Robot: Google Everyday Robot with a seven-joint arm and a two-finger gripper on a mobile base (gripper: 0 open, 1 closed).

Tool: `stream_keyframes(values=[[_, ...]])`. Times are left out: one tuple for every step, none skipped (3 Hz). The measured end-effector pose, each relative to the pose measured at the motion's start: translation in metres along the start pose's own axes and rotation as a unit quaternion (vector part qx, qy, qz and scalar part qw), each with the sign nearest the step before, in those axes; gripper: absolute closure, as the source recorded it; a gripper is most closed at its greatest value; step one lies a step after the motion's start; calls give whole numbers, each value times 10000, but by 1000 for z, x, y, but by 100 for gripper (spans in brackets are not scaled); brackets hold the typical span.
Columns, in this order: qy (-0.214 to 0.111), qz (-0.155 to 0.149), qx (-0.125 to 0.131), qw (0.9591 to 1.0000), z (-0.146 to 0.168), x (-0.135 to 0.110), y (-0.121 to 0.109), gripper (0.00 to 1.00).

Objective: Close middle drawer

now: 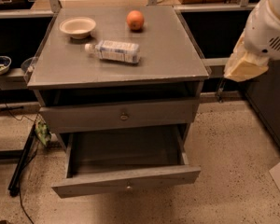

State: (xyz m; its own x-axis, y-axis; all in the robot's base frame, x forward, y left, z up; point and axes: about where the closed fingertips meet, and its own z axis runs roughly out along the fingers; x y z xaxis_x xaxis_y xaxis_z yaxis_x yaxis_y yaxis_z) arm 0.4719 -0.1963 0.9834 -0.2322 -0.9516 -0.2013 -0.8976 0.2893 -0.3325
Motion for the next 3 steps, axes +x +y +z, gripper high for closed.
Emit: stream_keyframes(values=[[12,166,-44,9999,43,-8,-3,100],[30,388,-248,9989,94,-5,0,100],[203,570,-551,9966,131,4,21,100]])
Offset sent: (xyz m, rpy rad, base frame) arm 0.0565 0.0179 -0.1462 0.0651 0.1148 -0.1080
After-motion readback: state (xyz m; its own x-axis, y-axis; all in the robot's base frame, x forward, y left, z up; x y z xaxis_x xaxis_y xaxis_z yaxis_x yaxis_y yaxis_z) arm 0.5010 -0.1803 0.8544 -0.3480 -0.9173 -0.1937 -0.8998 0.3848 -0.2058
